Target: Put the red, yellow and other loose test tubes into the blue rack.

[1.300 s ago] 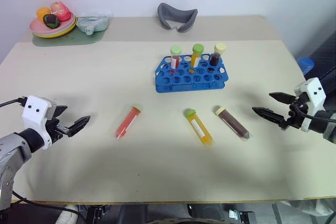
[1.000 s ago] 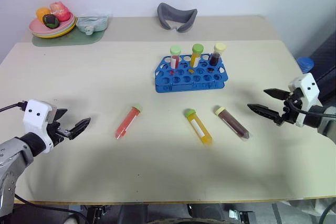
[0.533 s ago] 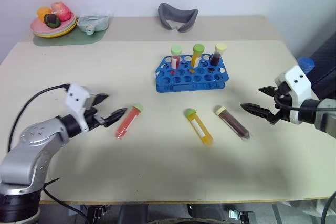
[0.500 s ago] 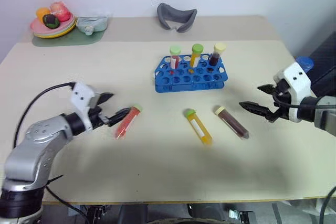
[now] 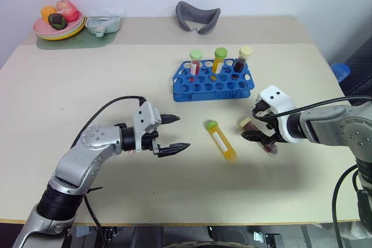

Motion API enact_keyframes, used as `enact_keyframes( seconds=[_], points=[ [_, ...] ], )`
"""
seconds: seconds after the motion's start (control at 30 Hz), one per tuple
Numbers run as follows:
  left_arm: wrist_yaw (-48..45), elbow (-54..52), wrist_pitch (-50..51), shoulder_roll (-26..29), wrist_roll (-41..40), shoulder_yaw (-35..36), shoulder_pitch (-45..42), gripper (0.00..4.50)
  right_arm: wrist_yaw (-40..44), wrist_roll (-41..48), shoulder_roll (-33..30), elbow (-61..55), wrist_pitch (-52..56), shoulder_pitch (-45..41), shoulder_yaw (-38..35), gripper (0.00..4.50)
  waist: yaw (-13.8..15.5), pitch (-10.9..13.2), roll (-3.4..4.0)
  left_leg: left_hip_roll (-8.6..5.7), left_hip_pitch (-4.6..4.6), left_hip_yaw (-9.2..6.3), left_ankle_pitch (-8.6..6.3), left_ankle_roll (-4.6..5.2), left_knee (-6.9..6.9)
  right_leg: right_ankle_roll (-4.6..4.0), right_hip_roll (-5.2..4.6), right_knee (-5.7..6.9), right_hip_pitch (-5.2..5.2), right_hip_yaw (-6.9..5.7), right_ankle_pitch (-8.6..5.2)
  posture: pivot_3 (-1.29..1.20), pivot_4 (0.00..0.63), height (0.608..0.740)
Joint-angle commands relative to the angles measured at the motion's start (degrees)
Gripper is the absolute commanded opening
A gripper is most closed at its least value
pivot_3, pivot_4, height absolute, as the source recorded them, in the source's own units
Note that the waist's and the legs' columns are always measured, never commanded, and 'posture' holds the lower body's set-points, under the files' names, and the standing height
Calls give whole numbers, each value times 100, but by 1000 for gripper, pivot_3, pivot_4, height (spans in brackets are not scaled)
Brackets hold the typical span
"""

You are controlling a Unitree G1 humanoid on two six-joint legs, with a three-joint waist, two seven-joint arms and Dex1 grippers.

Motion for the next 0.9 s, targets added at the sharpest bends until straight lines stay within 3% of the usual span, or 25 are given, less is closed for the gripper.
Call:
enact_keyframes(
  seconds=[0.03,0.27,0.37,0.47,0.57,0.73,0.9],
  points=[
    [132,-451,3,-84,-64,-29,80,4393,-638,425,-118,255,37,-201,294,4500,-3,0,0,0,0,0,0,0,0,0,1,1,-1,0,0,0,150,740],
    [259,-631,-143,-68,117,-65,498,4393,-1383,1077,-64,913,37,-558,616,4500,-2,0,0,0,-4,-2,0,0,2,0,1,2,-4,0,0,0,150,740],
    [221,-580,-222,-63,144,-38,547,4500,-1532,1291,-82,1039,37,-658,729,3636,7,0,0,0,-5,-2,0,1,3,0,1,2,-4,-1,0,0,150,740],
    [186,-499,-336,-62,186,-22,591,4500,-1729,1508,-82,1141,37,-697,748,1953,11,0,0,0,-9,-2,0,1,2,0,1,1,-6,-1,0,0,150,740],
    [159,-450,-423,-64,209,-24,627,4500,-1968,1692,-109,1229,37,-726,750,758,11,0,0,0,-9,-2,0,1,3,0,1,1,-7,-1,0,0,150,740],
    [97,-364,-537,-72,236,-16,648,4500,-2174,1929,-79,1189,37,-774,607,741,8,0,1,0,-9,-3,0,1,2,0,1,2,-8,-2,0,0,150,740],
    [135,-272,-581,-75,261,78,630,4500,-1525,1465,147,241,-670,-805,-80,741,3,0,3,0,-19,-3,0,1,2,0,2,7,-23,-1,0,0,150,740]
  ],
)
